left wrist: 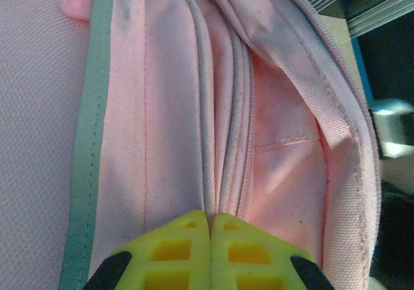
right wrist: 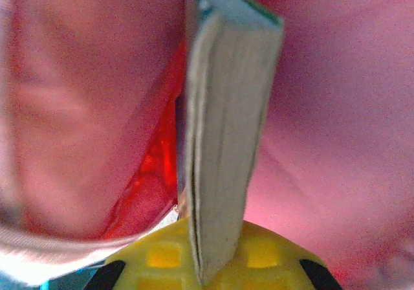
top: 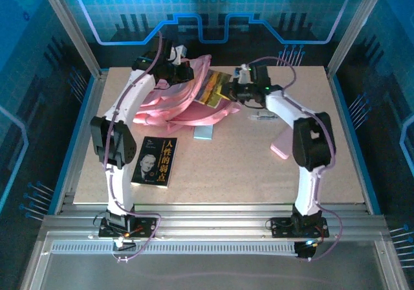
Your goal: Pack the student bag
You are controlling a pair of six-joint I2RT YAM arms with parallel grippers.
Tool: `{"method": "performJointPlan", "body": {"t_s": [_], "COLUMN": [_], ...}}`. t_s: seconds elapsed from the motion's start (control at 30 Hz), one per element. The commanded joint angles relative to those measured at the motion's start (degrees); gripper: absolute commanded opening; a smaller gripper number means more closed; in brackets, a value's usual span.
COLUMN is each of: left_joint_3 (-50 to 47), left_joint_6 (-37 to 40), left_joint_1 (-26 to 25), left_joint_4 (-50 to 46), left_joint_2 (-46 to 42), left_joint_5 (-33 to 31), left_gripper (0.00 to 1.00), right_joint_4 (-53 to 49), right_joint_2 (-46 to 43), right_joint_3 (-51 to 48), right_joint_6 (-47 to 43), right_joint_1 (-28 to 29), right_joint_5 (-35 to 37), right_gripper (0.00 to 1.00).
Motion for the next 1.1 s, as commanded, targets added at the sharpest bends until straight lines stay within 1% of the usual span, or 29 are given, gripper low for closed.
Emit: {"method": "performJointPlan", "body": {"t_s": [0.0,0.07,0.2,0.37,0.47,0.5,0.53,0.57,0.6,0.63,0.67,0.73,0.77,0.93,1.07], "left_joint_3": [-0.22,-0.9,-3.02,-3.75,-6.4,-7.76,-8.66,-9.36,-9.99,-10.51,-11.1,-13.46,-14.69,-20.93,-25.69], "left_joint_6": [-2.43,-2.84,-3.81,-4.5,-6.37,-7.46,-8.79,-9.77,-10.53,-10.99,-11.36,-11.92,-12.09,-12.42,-12.46], "left_joint_1": [0.12,0.13,0.12,0.12,0.29,0.51,0.75,0.97,1.13,1.25,1.43,1.7,1.89,2.23,2.48], "left_joint_4": [6.61,7.75,10.72,11.97,14.84,16.53,17.91,18.78,19.41,19.74,19.95,21.37,21.99,24.34,24.64], "left_joint_2": [-5.15,-5.64,-6.78,-7.42,-8.6,-8.92,-9.03,-9.03,-8.92,-9.01,-9.15,-9.96,-10.44,-12.9,-15.13], "left_joint_5": [6.67,7.51,8.87,9.96,8.94,8.82,8.97,9.07,9.04,8.86,8.6,7.39,6.83,2.15,-1.23], "left_gripper": [0.0,0.0,0.0,0.0,0.0,0.0,0.0,0.0,0.0,0.0,0.0,0.0,0.0,0.0,0.0], "right_joint_4": [2.63,1.65,-4.53,-14.52,-16.71,-16.24,-14.98,-14.37,-15.22,-17.78,-20.38,-25.53,-26.46,-23.51,-23.76], "right_joint_2": [5.22,9.42,17.84,28.56,33.81,34.46,34.61,34.63,34.65,34.41,33.88,30.8,28.7,13.65,5.1], "right_joint_3": [7.76,11.81,21.89,38.05,45.6,46.52,46.74,47.06,48.01,49.39,50.28,48.92,46.7,29.14,20.64], "right_joint_6": [2.72,3.56,3.12,1.85,3.66,4.55,5.2,5.54,5.16,3.72,2.07,-1.98,-3.05,-5.33,-7.62], "right_joint_1": [2.58,3.79,6.2,8.08,8.04,7.88,7.75,7.71,7.6,7.38,7.13,6.13,5.48,-0.13,-5.0], "right_joint_5": [-4.65,-5.05,-6.36,-5.54,-4.97,-4.37,-4.03,-3.72,-3.38,-2.83,-2.17,0.7,2.04,5.76,6.61], "right_gripper": [0.0,0.0,0.0,0.0,0.06,0.1,0.15,0.25,0.4,0.51,0.56,0.62,0.63,0.65,0.66]}}
